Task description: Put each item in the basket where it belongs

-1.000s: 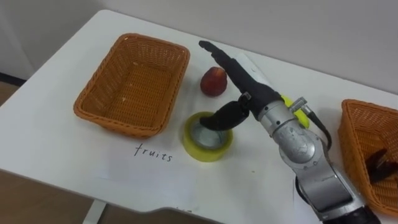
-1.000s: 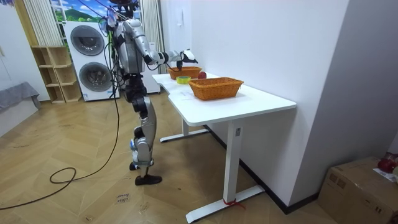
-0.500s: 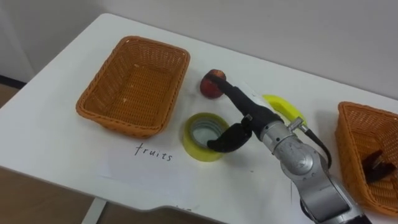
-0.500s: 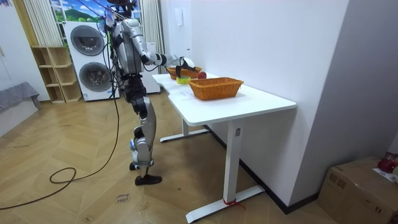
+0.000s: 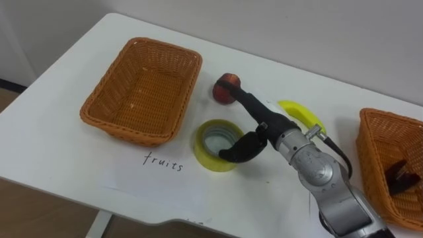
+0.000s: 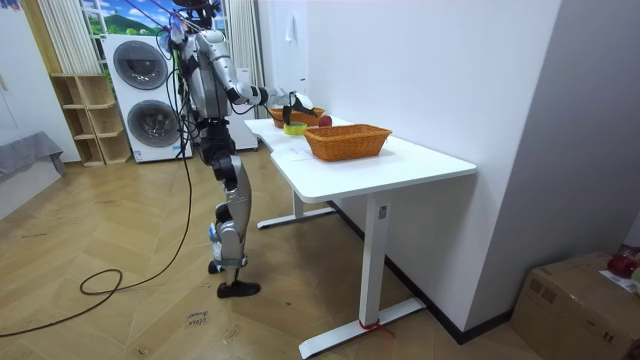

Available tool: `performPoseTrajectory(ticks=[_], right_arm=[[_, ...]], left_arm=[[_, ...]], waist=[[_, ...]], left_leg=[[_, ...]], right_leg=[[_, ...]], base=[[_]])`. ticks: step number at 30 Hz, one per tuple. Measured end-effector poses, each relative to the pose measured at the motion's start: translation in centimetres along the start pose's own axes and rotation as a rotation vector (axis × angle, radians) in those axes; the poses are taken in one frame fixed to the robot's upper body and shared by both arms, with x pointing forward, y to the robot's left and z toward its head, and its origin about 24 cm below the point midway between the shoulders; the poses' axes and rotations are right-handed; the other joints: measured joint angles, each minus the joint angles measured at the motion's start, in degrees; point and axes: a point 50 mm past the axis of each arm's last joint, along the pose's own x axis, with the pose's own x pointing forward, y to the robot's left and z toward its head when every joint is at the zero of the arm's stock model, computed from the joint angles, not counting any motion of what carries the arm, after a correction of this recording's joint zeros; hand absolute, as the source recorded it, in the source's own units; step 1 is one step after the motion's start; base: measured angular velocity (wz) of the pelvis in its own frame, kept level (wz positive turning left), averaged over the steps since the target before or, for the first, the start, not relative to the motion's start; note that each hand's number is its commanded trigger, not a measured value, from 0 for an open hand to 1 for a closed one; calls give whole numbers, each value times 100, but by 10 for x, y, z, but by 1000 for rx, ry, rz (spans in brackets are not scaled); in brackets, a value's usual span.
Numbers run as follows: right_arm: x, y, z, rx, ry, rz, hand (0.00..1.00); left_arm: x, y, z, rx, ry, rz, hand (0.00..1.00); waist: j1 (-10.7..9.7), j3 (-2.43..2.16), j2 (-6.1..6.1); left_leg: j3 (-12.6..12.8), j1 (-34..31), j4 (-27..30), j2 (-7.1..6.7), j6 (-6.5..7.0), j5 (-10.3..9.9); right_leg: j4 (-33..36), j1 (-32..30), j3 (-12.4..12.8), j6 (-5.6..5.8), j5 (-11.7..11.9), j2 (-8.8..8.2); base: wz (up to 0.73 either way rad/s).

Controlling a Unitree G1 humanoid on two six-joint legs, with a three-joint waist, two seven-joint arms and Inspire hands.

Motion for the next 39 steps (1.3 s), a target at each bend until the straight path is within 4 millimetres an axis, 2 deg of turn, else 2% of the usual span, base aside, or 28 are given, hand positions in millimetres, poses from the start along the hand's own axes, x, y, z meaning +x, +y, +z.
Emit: performPoseTrajectory(ticks=[18,24,32,39], right_arm=[[0,0,0,-3,-1,14,0],[0,0,-1,-65,11,18,0],[-2,0,-11,-89,54,60,0],[-2,1,-15,-79,70,115,0]], left_arm=[[1,3,5,-3,-17,8,0],[2,4,5,-7,-15,-4,0],[2,6,5,1,-16,-1,0],[3,9,2,8,-6,8,0]], waist=[[22,3,-11],[34,-1,-16],[39,-6,-23],[57,-9,-107]], left_leg=[[13,2,-10,4,0,0],[22,2,-5,6,-1,-1],[24,10,3,5,-7,3],[21,10,20,5,-11,5]], right_leg=[[-1,-8,-5,0,0,7],[-1,-13,-5,0,0,10],[3,-6,-4,-1,0,11],[12,-3,-6,-2,1,10]], base=[[0],[0],[0],[0]])
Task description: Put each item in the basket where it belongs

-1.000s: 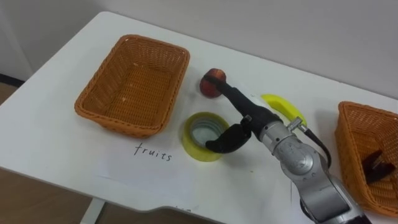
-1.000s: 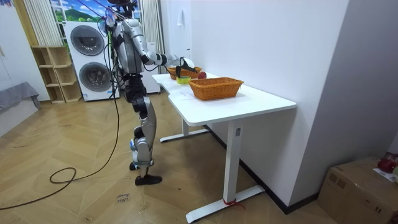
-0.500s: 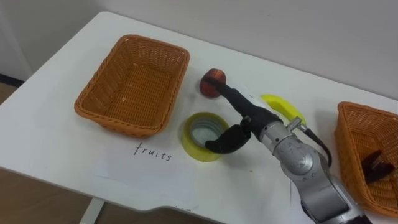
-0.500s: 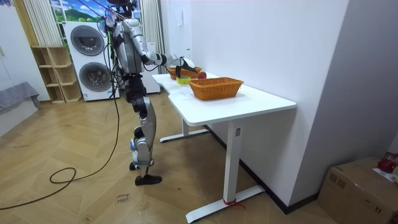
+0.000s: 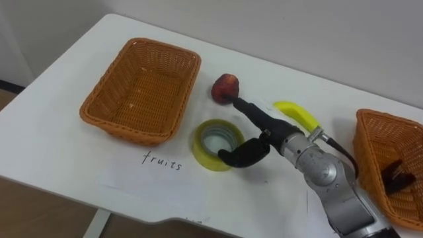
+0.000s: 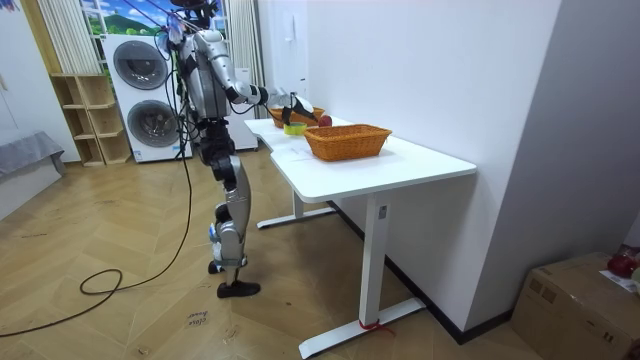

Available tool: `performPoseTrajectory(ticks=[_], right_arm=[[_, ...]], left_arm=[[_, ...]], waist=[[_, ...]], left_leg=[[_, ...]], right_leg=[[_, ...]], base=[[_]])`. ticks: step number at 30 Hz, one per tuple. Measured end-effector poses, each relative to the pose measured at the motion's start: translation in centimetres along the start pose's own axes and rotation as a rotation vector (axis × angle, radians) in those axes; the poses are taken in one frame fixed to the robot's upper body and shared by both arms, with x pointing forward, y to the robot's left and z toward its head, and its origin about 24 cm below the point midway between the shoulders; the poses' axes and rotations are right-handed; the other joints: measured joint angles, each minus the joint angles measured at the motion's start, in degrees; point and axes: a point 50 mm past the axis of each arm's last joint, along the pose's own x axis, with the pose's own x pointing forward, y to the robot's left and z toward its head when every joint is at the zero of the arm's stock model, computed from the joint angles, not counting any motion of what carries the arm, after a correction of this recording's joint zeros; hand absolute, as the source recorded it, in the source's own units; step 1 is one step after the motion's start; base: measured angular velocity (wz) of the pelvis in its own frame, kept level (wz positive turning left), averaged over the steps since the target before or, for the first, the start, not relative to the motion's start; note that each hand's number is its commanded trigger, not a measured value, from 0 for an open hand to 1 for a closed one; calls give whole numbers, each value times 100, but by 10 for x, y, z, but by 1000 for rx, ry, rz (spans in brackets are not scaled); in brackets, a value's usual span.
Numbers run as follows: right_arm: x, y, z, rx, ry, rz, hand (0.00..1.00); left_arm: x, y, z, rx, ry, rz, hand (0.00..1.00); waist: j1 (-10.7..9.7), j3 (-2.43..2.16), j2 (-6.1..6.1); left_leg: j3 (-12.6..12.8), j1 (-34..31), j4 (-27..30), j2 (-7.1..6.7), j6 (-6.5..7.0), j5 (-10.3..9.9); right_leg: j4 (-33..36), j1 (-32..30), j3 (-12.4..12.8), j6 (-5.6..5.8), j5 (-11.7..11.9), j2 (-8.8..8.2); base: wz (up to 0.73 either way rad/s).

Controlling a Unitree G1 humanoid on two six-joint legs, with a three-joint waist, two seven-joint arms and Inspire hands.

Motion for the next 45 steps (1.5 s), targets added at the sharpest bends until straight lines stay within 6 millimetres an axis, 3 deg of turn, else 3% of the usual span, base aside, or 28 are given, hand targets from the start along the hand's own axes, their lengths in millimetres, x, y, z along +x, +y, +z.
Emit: performPoseTrajectory(ticks=[17,29,45], right_arm=[[-1,7,-3,4,19,156,0],[-2,4,-4,-11,45,182,0],[-2,-4,-1,-39,84,203,0]], left_arm=[[1,5,-2,23,3,-8,0],[1,8,3,25,-18,-12,0],[0,17,2,34,-14,0,0]], waist=[[-7,18,-84],[38,6,-152],[132,26,-222]], left_leg=[[0,-5,15,-1,-1,1],[-2,22,0,0,-1,2],[-22,17,0,2,-1,2]], right_leg=[[11,2,8,-3,2,-3],[10,21,9,-2,1,-2],[3,24,-6,-3,1,-2]], base=[[0],[0],[0]])
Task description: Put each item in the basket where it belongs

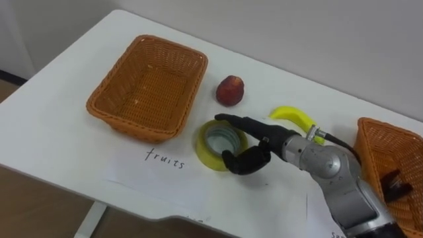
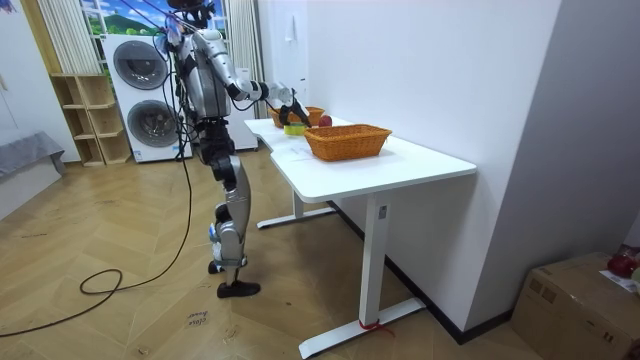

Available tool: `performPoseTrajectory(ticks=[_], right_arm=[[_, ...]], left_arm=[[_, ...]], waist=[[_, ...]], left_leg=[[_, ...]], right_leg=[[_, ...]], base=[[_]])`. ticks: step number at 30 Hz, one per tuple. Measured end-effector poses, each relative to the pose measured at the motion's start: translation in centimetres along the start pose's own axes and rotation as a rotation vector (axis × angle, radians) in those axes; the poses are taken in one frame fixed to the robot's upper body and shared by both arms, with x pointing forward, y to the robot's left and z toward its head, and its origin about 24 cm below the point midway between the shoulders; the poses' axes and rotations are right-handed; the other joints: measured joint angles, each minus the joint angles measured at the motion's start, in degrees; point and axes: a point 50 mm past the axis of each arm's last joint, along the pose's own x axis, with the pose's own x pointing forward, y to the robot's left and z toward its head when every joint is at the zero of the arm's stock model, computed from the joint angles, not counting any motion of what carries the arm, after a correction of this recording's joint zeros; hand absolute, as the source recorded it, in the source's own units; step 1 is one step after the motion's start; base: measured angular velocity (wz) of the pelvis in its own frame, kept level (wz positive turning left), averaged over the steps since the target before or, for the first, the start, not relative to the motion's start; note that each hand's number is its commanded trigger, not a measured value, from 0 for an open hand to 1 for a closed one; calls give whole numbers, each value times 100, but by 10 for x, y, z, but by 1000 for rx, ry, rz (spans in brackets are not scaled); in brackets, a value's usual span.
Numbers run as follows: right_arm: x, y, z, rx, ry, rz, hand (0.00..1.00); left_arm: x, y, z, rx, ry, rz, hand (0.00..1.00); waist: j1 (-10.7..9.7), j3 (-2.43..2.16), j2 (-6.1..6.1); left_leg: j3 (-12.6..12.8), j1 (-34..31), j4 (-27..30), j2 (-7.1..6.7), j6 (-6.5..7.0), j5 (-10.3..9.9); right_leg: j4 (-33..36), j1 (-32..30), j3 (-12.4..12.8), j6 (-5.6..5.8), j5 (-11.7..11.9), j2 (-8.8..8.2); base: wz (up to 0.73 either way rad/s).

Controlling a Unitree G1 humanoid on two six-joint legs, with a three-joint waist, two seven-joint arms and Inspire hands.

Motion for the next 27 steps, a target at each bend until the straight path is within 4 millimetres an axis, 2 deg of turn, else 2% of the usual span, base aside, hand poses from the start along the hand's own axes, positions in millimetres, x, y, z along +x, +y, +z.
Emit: performPoseTrajectory(ticks=[2,6,9,12,16,20,27], right_arm=[[-1,-1,0,-6,1,4,0],[-2,-7,0,-34,7,24,0],[-4,-11,-1,-64,17,44,0],[-6,-14,-3,-77,30,54,0],[-7,-19,-4,-95,42,62,0],[-10,-25,-8,-119,64,70,0],[-15,-37,-8,-159,93,92,0]], left_arm=[[1,4,-2,0,6,8,0],[1,8,-6,-5,27,9,0],[2,9,-7,-11,32,12,0],[1,8,-6,-11,31,11,0],[2,10,-8,-10,35,15,0],[2,11,-8,-8,33,18,0],[2,12,-8,-6,34,19,0]], waist=[[1,12,-24],[8,6,-86],[12,-23,-138],[38,-28,-152],[47,-10,-185],[139,24,-252],[172,33,-253]], left_leg=[[-6,-3,0,0,0,0],[-12,-19,-5,-9,1,0],[-47,-29,-7,-7,1,0],[-57,-30,-7,-9,1,1],[-62,-30,-8,-8,1,1],[-69,-34,-8,-8,1,1],[-141,-72,2,-15,1,1]], right_leg=[[-1,0,6,0,0,0],[-1,-15,11,0,0,-4],[-5,-17,5,0,0,1],[-6,-9,-7,0,0,-1],[-8,-6,-76,0,0,-7],[-10,-5,-158,1,0,-12],[-14,-18,-172,1,0,-15]], base=[[0],[0],[4],[3],[0],[0],[4]])
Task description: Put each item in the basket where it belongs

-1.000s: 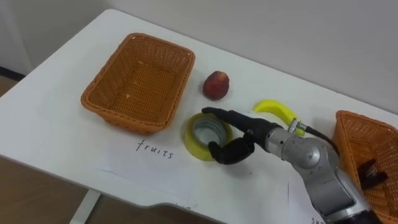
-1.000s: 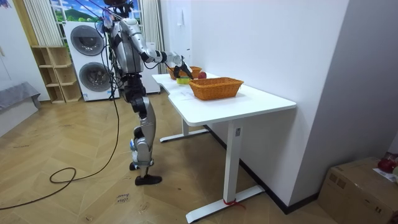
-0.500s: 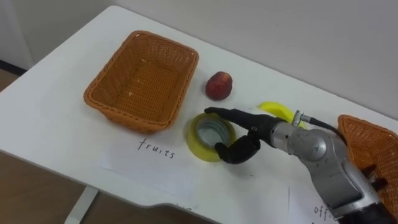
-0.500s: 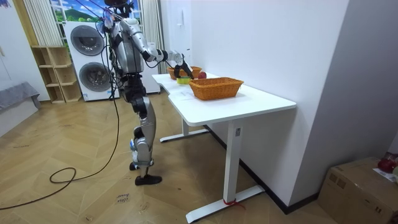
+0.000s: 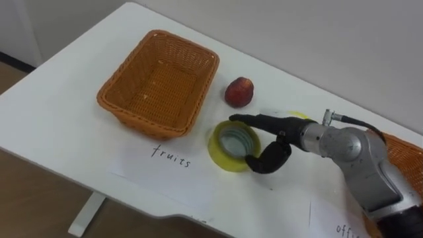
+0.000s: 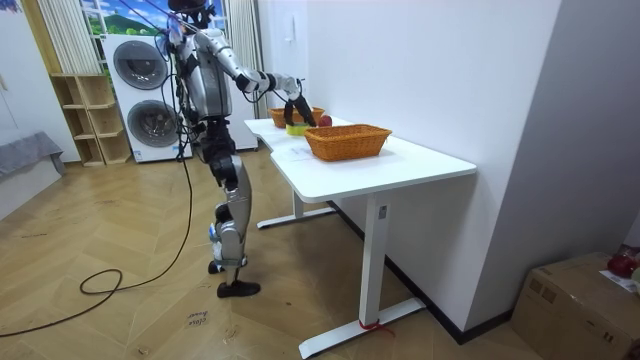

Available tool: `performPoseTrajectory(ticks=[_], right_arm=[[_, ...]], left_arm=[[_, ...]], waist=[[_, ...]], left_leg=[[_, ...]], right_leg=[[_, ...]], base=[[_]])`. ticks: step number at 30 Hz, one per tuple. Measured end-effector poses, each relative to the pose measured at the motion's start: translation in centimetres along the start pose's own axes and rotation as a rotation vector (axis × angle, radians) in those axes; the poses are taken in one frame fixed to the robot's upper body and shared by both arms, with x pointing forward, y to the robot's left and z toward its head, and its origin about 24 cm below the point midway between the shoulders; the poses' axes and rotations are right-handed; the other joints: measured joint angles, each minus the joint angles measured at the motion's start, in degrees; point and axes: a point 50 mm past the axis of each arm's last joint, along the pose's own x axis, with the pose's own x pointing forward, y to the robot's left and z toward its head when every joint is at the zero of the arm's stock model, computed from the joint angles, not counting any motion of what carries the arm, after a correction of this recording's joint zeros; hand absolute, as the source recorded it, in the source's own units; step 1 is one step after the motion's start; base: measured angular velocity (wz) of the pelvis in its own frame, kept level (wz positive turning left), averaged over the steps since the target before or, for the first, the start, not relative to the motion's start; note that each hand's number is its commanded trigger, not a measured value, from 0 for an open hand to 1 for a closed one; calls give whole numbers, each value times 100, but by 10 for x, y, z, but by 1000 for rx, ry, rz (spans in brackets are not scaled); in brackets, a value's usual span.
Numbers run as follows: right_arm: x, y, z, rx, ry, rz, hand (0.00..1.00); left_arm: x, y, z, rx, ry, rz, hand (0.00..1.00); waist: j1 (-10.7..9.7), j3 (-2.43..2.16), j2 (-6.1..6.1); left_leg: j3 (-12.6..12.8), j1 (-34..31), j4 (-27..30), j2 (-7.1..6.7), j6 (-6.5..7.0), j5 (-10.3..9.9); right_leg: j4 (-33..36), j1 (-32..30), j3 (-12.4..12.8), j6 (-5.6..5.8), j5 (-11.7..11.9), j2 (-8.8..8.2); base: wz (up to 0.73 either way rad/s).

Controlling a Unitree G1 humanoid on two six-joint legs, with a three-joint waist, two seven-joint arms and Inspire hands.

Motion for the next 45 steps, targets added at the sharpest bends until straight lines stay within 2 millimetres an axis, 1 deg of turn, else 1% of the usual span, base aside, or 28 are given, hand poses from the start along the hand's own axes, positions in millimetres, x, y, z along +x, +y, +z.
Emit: performPoseTrajectory(ticks=[6,7,8,10,15,19,24,25,26,27,31,35,45], right_arm=[[-1,-3,-1,-34,36,-15,0],[-2,-3,-1,-38,40,-16,9],[-2,-4,-2,-51,51,-22,100],[-2,-4,-2,-58,59,-26,100],[-3,-10,-1,-61,56,-76,100],[-3,-11,-1,-67,57,-85,100],[-2,-8,-1,-77,67,-52,100],[-2,-8,-1,-78,68,-50,76],[-2,-8,-1,-78,68,-45,26],[-2,-8,-1,-78,69,-43,0],[-2,-8,-1,-79,69,-44,0],[-2,-9,-1,-79,67,-47,0],[-2,-9,-1,-84,73,-48,0]], left_arm=[[0,1,0,1,0,1,0],[0,1,0,0,0,1,0],[0,1,-1,1,1,1,0],[0,1,-1,1,1,2,0],[0,-2,-9,1,22,-16,0],[0,-2,-9,-10,23,-18,0],[0,-3,-9,-11,21,-19,0],[0,-3,-9,-11,20,-18,0],[0,-3,-9,-11,19,-17,0],[0,-3,-8,-11,14,-17,0],[0,-3,-8,-12,13,-17,0],[0,-2,-7,-12,7,-14,0],[0,-1,-10,-10,12,-14,0]], waist=[[-10,-1,-1],[-8,-3,-4],[-3,-7,-10],[-8,-9,-14],[4,-4,-7],[11,3,3],[41,48,62],[51,49,63],[78,50,64],[84,49,64],[82,36,46],[84,11,14],[81,-1,-2]], left_leg=[[-3,-3,-21,5,0,0],[-3,-2,-21,5,0,0],[-3,2,-19,5,0,0],[-3,28,-7,5,1,2],[-2,93,-15,12,5,4],[-3,102,-39,13,6,4],[-1,91,-78,13,5,4],[3,85,-83,13,4,4],[12,75,-87,14,2,6],[15,72,-79,16,2,8],[10,73,-77,20,3,10],[9,78,-77,16,6,11],[5,80,-78,14,8,13]], right_leg=[[-3,-11,5,0,0,7],[-3,-11,10,0,0,7],[-3,-11,15,0,0,6],[-1,4,22,0,0,6],[-1,70,16,1,-1,1],[-4,72,13,1,-1,5],[-4,53,13,2,-1,12],[-4,41,13,2,-1,13],[-3,17,16,2,-1,16],[-3,5,15,2,-1,17],[-3,6,6,1,-1,16],[-2,12,15,2,-1,13],[-1,22,21,1,-1,12]], base=[[0],[0],[0],[0],[0],[0],[0],[-6],[-6],[-5],[0],[0],[0]])
